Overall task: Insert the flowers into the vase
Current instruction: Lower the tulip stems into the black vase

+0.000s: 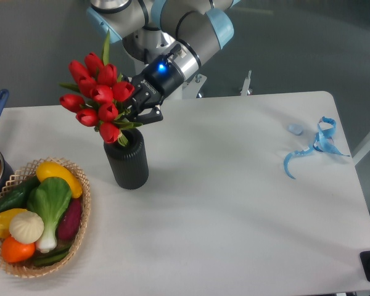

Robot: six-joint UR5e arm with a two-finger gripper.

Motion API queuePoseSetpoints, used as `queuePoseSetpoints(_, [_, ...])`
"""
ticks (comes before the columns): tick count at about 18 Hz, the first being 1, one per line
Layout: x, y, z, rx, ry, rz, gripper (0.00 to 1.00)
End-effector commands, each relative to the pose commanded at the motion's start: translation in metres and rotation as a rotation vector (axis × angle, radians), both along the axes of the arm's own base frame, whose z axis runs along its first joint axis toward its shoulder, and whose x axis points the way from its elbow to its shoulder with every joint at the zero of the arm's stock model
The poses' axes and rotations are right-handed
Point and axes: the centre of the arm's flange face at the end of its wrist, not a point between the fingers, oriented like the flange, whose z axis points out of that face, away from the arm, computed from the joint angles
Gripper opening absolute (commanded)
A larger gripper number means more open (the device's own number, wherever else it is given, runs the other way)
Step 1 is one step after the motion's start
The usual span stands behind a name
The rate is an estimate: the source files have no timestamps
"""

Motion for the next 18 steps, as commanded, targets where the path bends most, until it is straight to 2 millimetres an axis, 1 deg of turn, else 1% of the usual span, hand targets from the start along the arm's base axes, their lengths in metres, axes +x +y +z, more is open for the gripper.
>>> queuePoseSetpoints(3, [0.002, -0.001, -0.026, 0.006, 0.016, -0.02, 0.09])
queuePoseSetpoints(5, [0.001, 0.0, -0.038, 0.005, 0.013, -0.027, 0.12])
queuePoseSetpoints(7, [-0.001, -0.001, -0.042, 0.003, 0.01, -0.026, 0.21])
queuePoseSetpoints(8, [-0.003, -0.002, -0.042, 0.003, 0.01, -0.021, 0.24])
queuePoseSetpoints(10, [-0.007, -0.006, -0.043, 0.001, 0.006, -0.006, 0.48])
queuePoseSetpoints(11, [-0.006, -0.01, -0.048, -0.003, -0.006, 0.001, 0.7])
queuePoseSetpoints(12, [-0.004, -0.012, -0.05, -0.003, -0.011, 0.004, 0.94])
queuePoseSetpoints(13, [-0.004, -0.014, -0.051, -0.005, -0.015, 0.01, 1.0])
queuePoseSetpoints(15, [-0.007, -0.02, -0.052, -0.006, -0.018, 0.028, 1.0])
queuePoseSetpoints(18, [-0.009, -0.023, -0.049, -0.002, -0.009, 0.037, 1.0])
